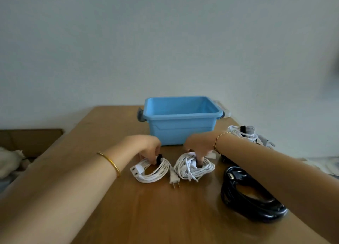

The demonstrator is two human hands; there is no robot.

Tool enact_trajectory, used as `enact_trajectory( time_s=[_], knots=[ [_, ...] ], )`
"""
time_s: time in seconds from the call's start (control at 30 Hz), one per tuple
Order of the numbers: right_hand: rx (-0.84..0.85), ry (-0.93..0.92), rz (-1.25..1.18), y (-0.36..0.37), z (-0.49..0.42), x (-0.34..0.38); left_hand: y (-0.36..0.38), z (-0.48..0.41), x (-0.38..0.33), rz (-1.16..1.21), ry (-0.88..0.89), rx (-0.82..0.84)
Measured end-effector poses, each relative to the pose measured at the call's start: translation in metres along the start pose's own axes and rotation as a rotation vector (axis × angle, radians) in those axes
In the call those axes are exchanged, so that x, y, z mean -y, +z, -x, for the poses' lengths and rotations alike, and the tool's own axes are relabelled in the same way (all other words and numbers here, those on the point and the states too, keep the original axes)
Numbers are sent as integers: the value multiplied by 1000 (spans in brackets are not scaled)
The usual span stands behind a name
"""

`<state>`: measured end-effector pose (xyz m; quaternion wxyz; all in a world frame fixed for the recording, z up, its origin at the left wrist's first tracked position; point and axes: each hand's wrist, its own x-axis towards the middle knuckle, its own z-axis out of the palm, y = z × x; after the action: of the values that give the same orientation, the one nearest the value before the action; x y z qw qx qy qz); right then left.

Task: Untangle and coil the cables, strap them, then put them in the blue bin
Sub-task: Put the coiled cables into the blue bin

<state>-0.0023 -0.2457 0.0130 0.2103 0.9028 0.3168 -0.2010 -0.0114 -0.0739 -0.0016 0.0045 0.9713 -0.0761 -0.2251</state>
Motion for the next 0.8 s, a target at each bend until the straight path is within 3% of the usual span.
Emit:
enact_trajectory(
  time_s=[0.27, 0.43, 0.53, 0.63, 0.8],
  knots=[
    [-266, -48, -242, -7, 20, -31, -26, 16, 11, 143, 106, -57],
    [-540, 32, -926, -36, 58, -75, -90, 37, 22, 583, 170, -168],
    [-764, 206, -1161, -46, 45, -98, -122, 29, 16, 731, 107, -321],
    [-864, 401, -1143, -54, 21, -106, -136, 4, 1, 752, -30, -434],
    [-768, 507, -948, -63, -22, -103, -132, -47, -11, 651, -220, -397]
  ],
)
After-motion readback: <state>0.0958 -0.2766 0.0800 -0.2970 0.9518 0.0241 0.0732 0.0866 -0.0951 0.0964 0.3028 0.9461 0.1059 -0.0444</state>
